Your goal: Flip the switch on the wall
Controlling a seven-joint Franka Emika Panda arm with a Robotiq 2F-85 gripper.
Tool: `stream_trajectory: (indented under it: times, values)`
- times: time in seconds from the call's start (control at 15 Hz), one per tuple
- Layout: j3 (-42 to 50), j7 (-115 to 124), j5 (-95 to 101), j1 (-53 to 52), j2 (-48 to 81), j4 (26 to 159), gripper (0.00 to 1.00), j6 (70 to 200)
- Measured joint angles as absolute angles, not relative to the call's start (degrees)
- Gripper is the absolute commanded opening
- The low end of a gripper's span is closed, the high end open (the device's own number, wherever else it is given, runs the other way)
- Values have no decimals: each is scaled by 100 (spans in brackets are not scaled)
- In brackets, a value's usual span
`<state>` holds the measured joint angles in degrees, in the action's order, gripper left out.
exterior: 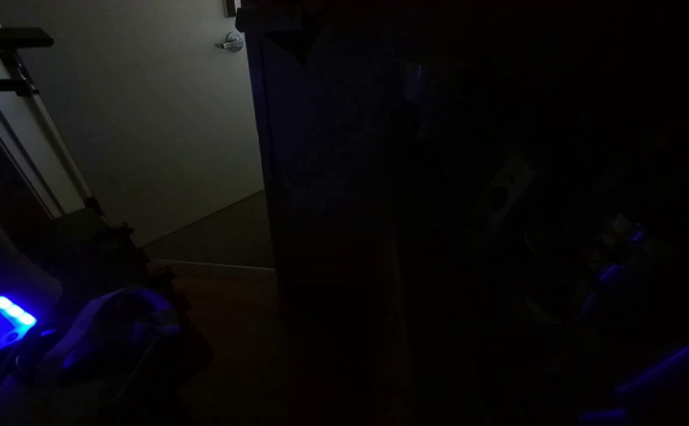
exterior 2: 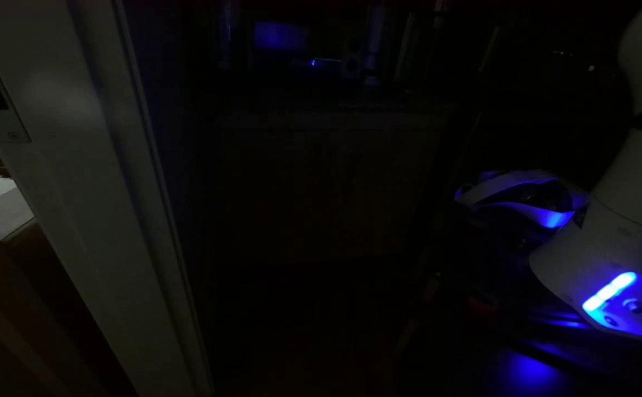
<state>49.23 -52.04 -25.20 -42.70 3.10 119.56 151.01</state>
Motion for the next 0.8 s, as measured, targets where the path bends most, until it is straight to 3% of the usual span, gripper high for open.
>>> stream_trajectory:
  times: [0.13, 0.47, 0.53, 0.67, 0.73, 0.8]
  values:
    - [4870, -4748, -1525, -4046, -206, 12218, 0, 14987]
    - [2764, -4021, 33, -1721, -1609, 12819, 0, 14085]
    - [2395, -4021, 69, -1362, -1939, 12966, 26, 13816]
    - [1876, -4021, 71, -909, -2600, 13241, 32, 13259]
    - [1700, -4022, 42, -790, -2942, 13373, 15, 12988]
    - [1586, -4022, -4, -743, -3241, 13481, 22, 12767]
